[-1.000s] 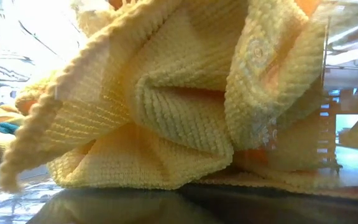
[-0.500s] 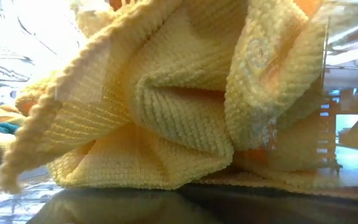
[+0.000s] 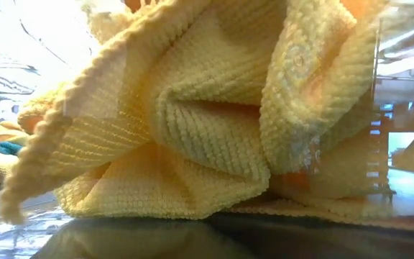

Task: Sort microfiber towel by color & place in baskets
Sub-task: Put the blue towel into the top transparent bin

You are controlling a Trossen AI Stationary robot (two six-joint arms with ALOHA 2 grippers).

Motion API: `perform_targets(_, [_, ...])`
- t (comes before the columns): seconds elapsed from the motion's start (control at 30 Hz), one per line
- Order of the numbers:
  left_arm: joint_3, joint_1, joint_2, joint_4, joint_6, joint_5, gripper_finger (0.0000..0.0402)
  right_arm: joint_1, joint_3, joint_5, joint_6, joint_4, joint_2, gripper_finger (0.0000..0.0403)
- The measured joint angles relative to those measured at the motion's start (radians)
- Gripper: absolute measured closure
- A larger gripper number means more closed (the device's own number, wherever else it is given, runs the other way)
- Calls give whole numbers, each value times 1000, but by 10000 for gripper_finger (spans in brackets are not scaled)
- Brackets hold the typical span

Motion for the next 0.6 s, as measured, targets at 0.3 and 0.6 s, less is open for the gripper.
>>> perform_targets(0.3, [1,24,-61,-276,158,-105,114,-107,-2,85,286,-386,-33,399])
perform_targets(0.6, [1,-14,-68,-444,198,-107,114,-323,-3,-40,479,-677,73,399])
